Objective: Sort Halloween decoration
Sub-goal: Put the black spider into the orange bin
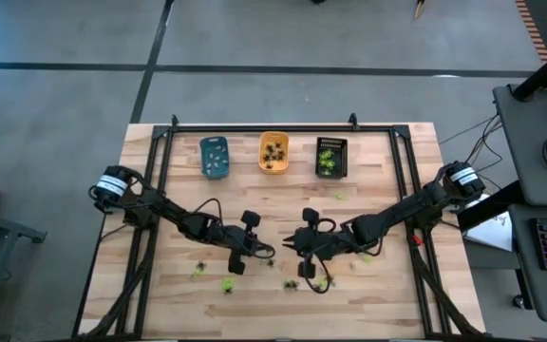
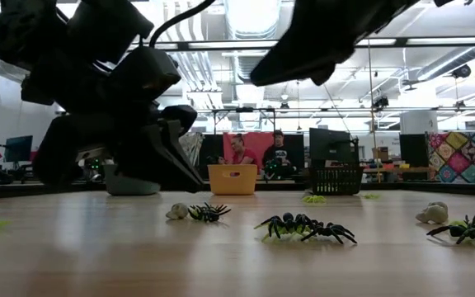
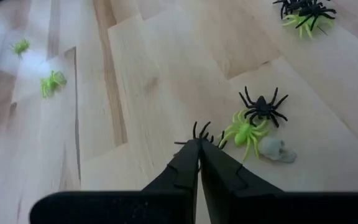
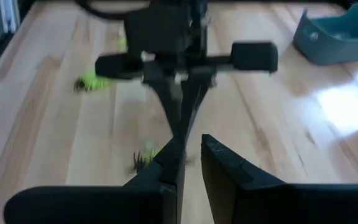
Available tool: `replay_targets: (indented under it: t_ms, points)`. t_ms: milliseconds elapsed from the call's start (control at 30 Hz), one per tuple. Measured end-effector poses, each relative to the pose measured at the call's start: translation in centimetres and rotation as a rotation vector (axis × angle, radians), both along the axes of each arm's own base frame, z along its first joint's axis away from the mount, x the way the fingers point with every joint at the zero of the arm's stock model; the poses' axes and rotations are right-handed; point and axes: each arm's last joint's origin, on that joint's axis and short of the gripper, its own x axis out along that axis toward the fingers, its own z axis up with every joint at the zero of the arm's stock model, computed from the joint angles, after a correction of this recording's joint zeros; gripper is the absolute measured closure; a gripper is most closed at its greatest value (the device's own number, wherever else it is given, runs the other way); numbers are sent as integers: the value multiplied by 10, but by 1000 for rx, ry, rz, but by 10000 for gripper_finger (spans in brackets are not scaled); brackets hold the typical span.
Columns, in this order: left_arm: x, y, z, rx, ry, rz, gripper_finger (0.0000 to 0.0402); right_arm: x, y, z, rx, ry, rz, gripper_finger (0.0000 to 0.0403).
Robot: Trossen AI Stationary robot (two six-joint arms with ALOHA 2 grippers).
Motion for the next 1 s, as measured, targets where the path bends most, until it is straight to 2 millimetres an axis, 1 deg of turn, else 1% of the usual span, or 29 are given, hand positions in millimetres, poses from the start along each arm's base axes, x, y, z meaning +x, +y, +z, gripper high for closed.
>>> replay_targets:
  t_ms: [100, 200, 267, 333, 433, 500, 667, 800, 900, 1000]
  points:
    - [4, -1, -2, -7, 1, -11, 402, 8, -3, -9, 6, -16, -32, 360]
    - [3, 0, -6, -21, 19, 2, 402, 18, -12, -21, 54, 5, -95, 360]
    - [3, 0, -6, -26, 19, 25, 401, 26, -20, -27, 117, 21, -120, 360]
    - [3, 1, -6, -35, 18, 37, 401, 30, -27, -33, 199, 50, -110, 360]
    - [2, 3, -8, -44, 27, 52, 401, 36, -35, -40, 321, 87, -105, 360]
    - [1, 3, -9, -48, 29, 56, 401, 37, -38, -44, 382, 102, -136, 360]
    - [0, 4, -9, -56, 33, 62, 401, 40, -39, -54, 538, 120, -257, 360]
    - [0, 3, -9, -63, 34, 65, 401, 40, -37, -58, 731, 136, -363, 360]
    - [1, 3, -12, -77, 40, 60, 401, 40, -34, -62, 792, 150, -404, 360]
    - [1, 3, -17, -76, 51, 62, 401, 39, -32, -63, 838, 158, -424, 351]
